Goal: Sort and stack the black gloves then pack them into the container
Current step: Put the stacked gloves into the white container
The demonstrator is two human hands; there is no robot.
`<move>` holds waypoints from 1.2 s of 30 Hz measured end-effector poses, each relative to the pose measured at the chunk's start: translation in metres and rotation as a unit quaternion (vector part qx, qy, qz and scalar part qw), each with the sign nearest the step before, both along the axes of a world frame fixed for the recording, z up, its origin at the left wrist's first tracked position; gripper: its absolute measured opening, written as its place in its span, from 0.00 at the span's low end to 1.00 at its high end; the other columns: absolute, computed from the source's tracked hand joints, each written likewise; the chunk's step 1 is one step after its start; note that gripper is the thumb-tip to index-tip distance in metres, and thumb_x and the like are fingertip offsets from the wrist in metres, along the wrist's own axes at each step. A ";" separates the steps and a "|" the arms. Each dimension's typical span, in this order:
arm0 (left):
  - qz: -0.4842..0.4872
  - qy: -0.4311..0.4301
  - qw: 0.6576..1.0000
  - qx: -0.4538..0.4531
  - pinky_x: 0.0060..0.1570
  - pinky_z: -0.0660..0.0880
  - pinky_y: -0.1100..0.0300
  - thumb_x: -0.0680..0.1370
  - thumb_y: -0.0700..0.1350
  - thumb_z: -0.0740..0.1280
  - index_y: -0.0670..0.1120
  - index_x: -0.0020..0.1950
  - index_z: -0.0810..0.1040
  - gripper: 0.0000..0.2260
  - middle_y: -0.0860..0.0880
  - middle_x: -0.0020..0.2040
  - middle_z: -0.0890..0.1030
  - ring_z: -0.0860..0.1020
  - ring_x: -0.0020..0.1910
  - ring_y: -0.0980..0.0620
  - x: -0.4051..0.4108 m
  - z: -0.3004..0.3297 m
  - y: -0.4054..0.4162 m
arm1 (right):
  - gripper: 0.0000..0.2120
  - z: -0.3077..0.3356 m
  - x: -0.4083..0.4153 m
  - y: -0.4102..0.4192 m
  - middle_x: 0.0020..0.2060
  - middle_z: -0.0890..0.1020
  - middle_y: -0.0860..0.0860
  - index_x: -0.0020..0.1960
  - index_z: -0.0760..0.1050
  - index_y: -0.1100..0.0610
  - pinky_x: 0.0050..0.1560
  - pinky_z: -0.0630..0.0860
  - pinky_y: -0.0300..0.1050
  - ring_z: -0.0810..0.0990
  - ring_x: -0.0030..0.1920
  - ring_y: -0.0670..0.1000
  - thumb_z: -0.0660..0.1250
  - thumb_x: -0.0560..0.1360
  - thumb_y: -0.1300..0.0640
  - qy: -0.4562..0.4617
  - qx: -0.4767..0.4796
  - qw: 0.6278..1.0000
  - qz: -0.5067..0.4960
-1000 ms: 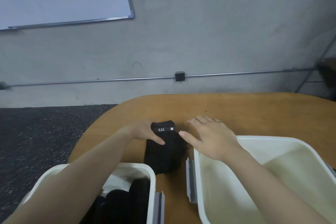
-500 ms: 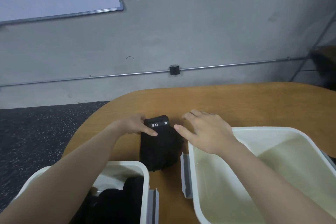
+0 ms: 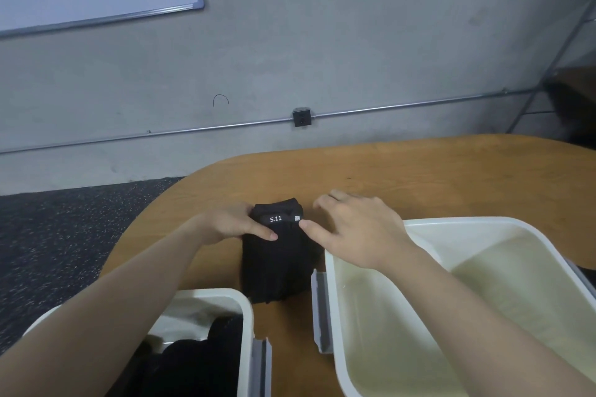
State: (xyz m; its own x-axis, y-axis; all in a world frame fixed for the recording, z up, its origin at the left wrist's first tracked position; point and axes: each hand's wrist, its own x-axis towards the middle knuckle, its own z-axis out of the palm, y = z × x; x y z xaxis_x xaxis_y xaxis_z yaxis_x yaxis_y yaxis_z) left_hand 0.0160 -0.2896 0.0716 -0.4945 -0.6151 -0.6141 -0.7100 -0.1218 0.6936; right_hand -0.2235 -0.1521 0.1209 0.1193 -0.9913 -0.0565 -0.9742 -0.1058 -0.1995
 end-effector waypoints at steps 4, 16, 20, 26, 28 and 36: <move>0.000 0.029 0.999 -0.029 0.69 0.74 0.49 0.75 0.44 0.77 0.48 0.65 0.81 0.18 0.52 0.60 0.85 0.82 0.61 0.51 -0.005 0.008 0.003 | 0.29 0.003 0.000 0.000 0.59 0.78 0.44 0.67 0.71 0.47 0.50 0.72 0.50 0.79 0.57 0.52 0.50 0.79 0.28 -0.009 -0.002 1.000 0.000; 0.045 0.130 0.948 -0.287 0.48 0.77 0.56 0.71 0.39 0.81 0.42 0.50 0.78 0.14 0.48 0.43 0.84 0.82 0.44 0.55 -0.013 0.106 0.034 | 0.57 0.024 -0.008 0.008 0.80 0.57 0.40 0.84 0.46 0.44 0.76 0.59 0.44 0.56 0.79 0.40 0.77 0.68 0.33 -0.332 -0.058 0.941 -0.032; -0.011 0.163 0.929 -0.333 0.50 0.80 0.49 0.69 0.44 0.82 0.49 0.50 0.79 0.16 0.48 0.46 0.85 0.83 0.46 0.49 -0.029 0.160 0.074 | 0.63 0.056 -0.010 0.020 0.76 0.61 0.35 0.83 0.48 0.42 0.74 0.63 0.41 0.59 0.72 0.29 0.82 0.60 0.35 -0.408 -0.097 0.908 -0.008; -0.080 0.180 0.916 -0.349 0.44 0.81 0.55 0.72 0.40 0.80 0.48 0.54 0.78 0.16 0.48 0.47 0.83 0.83 0.47 0.49 -0.062 0.214 0.136 | 0.48 0.110 -0.033 0.069 0.66 0.66 0.22 0.73 0.60 0.33 0.77 0.65 0.52 0.66 0.71 0.34 0.76 0.58 0.28 -0.374 -0.209 0.901 0.066; -0.089 0.218 0.927 -0.291 0.44 0.80 0.54 0.73 0.40 0.79 0.50 0.57 0.78 0.17 0.47 0.49 0.82 0.81 0.46 0.48 -0.074 0.217 0.152 | 0.40 0.119 -0.048 0.090 0.62 0.73 0.26 0.67 0.66 0.35 0.70 0.72 0.49 0.73 0.66 0.35 0.79 0.59 0.32 -0.374 -0.191 0.905 0.071; -0.169 0.197 0.940 -0.221 0.51 0.79 0.61 0.73 0.42 0.80 0.58 0.68 0.70 0.29 0.56 0.55 0.81 0.82 0.51 0.58 -0.121 0.171 0.194 | 0.32 0.072 -0.092 0.144 0.50 0.83 0.45 0.59 0.74 0.50 0.56 0.81 0.57 0.84 0.54 0.50 0.83 0.63 0.39 -0.484 -0.029 0.874 -0.018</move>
State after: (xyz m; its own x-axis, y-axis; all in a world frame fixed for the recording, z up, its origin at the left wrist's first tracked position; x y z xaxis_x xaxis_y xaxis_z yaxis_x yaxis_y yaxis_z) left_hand -0.1048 -0.0959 0.2422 -0.8431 -0.5339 -0.0644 -0.3343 0.4266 0.8404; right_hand -0.3154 -0.0079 0.1933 0.0511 -0.9932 0.1046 -0.3551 -0.1159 -0.9276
